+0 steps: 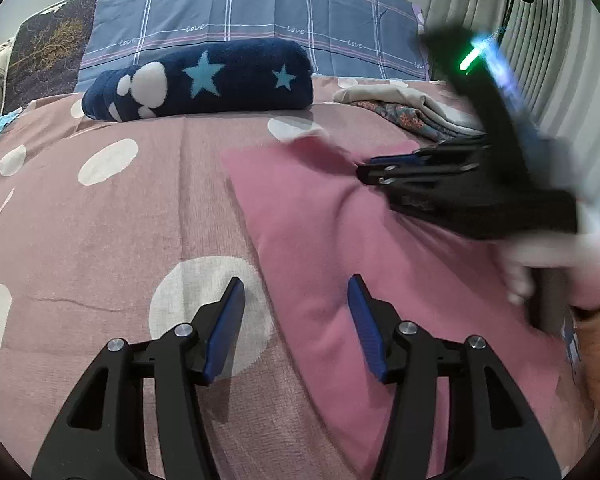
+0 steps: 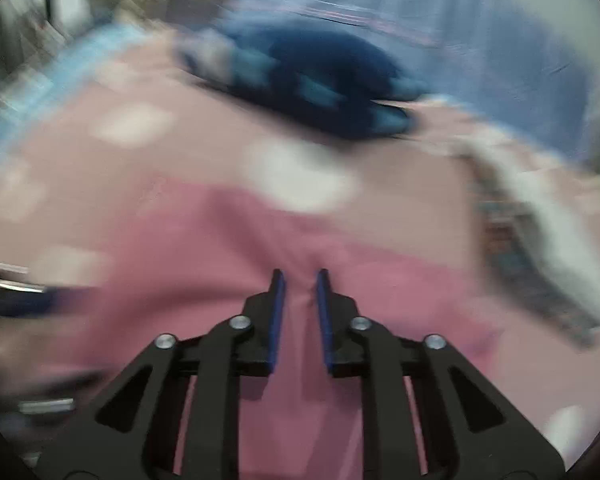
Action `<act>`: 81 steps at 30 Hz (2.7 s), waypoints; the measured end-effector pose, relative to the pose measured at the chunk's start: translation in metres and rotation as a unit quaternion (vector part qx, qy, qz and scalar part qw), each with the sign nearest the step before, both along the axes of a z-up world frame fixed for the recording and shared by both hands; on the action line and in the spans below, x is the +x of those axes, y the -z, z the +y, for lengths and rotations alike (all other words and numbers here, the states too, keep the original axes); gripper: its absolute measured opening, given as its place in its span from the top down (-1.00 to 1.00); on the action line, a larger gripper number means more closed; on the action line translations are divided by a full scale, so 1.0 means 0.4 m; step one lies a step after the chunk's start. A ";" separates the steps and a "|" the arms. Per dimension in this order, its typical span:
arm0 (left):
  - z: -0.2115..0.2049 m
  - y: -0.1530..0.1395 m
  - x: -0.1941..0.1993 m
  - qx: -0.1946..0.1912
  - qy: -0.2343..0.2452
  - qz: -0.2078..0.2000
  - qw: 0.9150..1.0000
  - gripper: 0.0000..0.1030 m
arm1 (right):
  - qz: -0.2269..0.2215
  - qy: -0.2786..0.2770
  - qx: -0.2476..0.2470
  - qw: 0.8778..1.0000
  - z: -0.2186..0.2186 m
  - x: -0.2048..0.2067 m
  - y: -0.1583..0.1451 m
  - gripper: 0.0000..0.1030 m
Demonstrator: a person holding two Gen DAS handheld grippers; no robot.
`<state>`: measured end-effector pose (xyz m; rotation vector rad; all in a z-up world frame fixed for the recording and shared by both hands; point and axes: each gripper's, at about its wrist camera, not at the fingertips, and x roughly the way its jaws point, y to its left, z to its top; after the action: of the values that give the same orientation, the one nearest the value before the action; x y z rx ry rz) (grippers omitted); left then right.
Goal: Fold small clothes
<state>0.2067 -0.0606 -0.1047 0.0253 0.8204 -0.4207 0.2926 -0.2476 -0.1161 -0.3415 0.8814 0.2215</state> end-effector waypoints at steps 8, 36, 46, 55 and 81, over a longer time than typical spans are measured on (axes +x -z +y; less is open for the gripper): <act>0.016 0.002 0.003 -0.023 0.001 0.009 1.000 -0.10 | 0.012 0.030 0.144 0.989 -0.122 -0.072 -0.065 0.85; 0.045 0.010 0.016 -0.080 0.013 0.033 0.996 -0.28 | 0.093 0.084 0.312 0.942 -0.425 -0.299 -0.018 -0.17; -0.033 0.003 0.076 -0.069 0.085 0.071 0.991 -0.31 | 0.118 0.031 0.348 0.929 -0.386 -0.121 0.017 -0.30; -0.038 0.009 0.084 -0.070 0.097 0.065 0.991 -0.31 | 0.092 -0.004 0.352 0.931 -0.381 -0.133 0.027 -0.15; -0.031 0.021 0.121 -0.106 0.078 0.073 0.989 0.16 | 0.107 -0.012 0.375 0.921 -0.349 -0.088 0.045 0.14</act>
<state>0.2552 -0.0730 -0.1131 -0.1415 0.9180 -0.6624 0.2574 -0.3871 -0.1339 0.3958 0.9391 0.6054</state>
